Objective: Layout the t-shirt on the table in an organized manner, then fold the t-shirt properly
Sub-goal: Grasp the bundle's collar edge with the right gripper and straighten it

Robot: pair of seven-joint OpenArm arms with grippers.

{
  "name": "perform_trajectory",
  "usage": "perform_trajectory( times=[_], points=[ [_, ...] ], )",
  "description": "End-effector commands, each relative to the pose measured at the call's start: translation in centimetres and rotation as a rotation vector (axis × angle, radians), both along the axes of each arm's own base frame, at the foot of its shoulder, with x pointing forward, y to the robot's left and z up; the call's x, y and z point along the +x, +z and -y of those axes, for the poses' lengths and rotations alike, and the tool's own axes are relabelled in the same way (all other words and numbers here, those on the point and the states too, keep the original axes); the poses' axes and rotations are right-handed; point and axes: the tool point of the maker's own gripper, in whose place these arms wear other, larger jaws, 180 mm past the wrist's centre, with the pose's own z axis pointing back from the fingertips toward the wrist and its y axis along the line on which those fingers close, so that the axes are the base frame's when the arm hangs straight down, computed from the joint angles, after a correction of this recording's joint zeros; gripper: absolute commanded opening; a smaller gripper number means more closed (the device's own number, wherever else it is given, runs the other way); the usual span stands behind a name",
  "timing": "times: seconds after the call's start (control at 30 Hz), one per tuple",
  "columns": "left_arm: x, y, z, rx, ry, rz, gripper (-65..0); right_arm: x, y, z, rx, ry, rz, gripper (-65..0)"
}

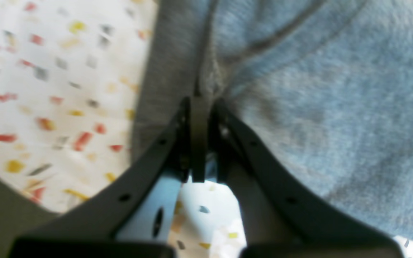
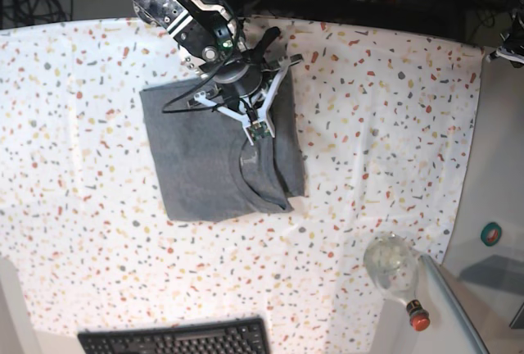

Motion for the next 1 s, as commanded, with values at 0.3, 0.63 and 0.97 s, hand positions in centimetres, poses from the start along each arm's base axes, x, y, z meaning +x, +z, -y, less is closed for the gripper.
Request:
perform_trajectory(
  times=[0.3,0.63,0.97],
  points=[
    [0.4,1.2,-0.8,0.038,-0.009,0.019,-65.0,-0.7,4.9,-0.6,0.065,0.028,0.004,-65.0],
    [0.5,1.2,-0.8,0.038,-0.009,0.020,-65.0,-2.4,4.4,-0.1,0.050,0.042,-0.041,-65.0],
    [0.5,1.1,-0.7,0.034,-0.010,0.017,-65.0,-2.8,1.0,-0.4,0.014,0.024,-0.079,-65.0]
  ],
)
